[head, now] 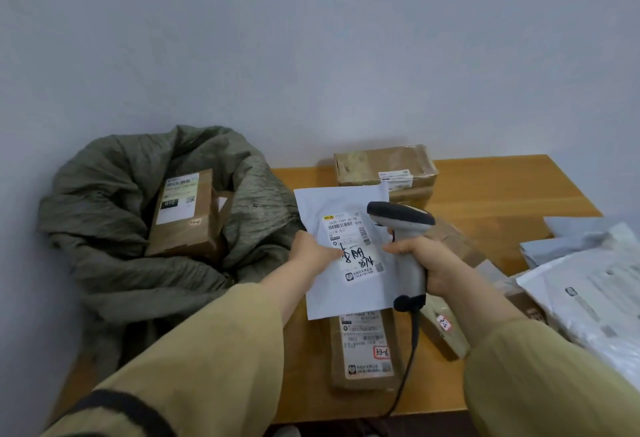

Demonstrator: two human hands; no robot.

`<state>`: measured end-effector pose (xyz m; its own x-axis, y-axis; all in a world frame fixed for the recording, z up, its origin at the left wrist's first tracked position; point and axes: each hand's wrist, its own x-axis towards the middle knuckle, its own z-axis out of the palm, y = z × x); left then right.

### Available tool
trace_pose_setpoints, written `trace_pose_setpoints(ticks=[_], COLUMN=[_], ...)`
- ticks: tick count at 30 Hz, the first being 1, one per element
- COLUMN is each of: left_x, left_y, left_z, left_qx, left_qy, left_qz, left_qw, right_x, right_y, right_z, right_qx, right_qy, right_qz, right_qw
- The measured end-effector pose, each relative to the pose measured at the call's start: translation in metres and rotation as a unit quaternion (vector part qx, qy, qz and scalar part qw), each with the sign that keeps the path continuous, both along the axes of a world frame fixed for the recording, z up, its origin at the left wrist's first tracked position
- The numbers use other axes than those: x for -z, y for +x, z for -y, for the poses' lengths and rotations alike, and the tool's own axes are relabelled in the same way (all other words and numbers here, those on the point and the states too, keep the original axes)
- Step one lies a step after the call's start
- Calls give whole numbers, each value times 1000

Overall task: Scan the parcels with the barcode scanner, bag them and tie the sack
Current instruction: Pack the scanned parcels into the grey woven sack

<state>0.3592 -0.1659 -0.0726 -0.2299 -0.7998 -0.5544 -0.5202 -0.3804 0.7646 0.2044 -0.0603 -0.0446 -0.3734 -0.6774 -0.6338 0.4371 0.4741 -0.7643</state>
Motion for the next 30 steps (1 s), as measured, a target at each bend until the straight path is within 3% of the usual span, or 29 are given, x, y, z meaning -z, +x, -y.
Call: trace_pose_setpoints(ticks=[9,15,20,30], left_x=[-14,-17,-31,-102], left_y=[4,22,42,142], left_z=[-3,3,12,58], left_qx=[-46,-19,-5,-92], left_qy=[145,207,199,60], left_qz=[-76,-115,-153,-112], left_qw=[985,971,968,988], right_x=[9,1,-18,-67], right_y=[0,-4,5,85], right_z=[-2,-11,-9,43], right_qx=[-26,-18,-38,-105], right_qy=[7,-17,-52,-139], right_qz=[12,2,0,41], right_qw=[1000,1000,998,984])
